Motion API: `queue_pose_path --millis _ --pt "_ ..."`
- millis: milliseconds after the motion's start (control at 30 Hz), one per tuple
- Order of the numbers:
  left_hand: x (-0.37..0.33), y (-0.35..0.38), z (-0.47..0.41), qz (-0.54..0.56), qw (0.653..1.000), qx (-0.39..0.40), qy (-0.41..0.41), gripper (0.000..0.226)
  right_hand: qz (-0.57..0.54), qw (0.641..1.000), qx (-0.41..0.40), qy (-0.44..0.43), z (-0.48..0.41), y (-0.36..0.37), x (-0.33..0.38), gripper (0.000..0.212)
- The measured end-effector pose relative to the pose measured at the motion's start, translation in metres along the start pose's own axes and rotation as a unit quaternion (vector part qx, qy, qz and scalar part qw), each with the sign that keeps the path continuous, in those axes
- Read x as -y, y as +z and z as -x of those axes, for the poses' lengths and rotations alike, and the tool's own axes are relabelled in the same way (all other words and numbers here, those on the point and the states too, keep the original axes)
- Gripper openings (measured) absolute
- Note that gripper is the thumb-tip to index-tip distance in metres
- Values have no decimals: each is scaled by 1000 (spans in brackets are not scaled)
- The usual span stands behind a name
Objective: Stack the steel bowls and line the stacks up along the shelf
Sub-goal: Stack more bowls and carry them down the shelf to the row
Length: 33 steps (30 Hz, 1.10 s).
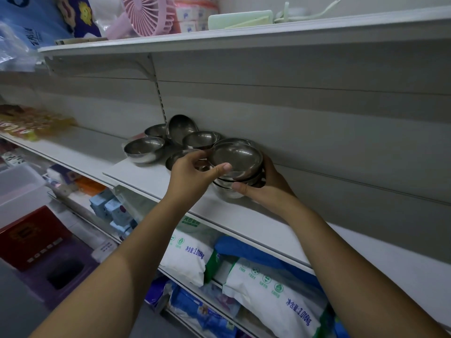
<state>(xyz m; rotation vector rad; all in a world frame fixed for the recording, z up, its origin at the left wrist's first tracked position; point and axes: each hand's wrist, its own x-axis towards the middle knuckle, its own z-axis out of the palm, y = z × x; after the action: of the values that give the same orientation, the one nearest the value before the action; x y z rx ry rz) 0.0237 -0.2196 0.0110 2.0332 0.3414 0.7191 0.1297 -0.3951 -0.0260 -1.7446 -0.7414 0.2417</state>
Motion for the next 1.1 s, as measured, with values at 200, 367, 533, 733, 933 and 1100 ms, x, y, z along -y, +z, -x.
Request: queue_pose_path --millis 200,367,533,733,933,1100 --pt "10 2 2 -12 1000 7 3 87 -5 1000 -4 15 0 0 1 101" --pt "26 -4 8 -1 993 -115 2 55 13 1000 -15 13 -2 2 -1 102" --pt "53 -18 1 -107 977 -182 -34 59 18 1000 -18 18 -4 3 -2 103" --pt "58 -25 -9 -85 981 -142 -100 73 19 1000 -11 15 -5 3 -3 103" --pt "61 -23 -13 -64 980 -138 -125 69 28 999 -14 14 -6 2 -2 101" --pt "54 -24 -12 -22 971 -197 -130 75 31 999 -23 14 -5 1 -1 101"
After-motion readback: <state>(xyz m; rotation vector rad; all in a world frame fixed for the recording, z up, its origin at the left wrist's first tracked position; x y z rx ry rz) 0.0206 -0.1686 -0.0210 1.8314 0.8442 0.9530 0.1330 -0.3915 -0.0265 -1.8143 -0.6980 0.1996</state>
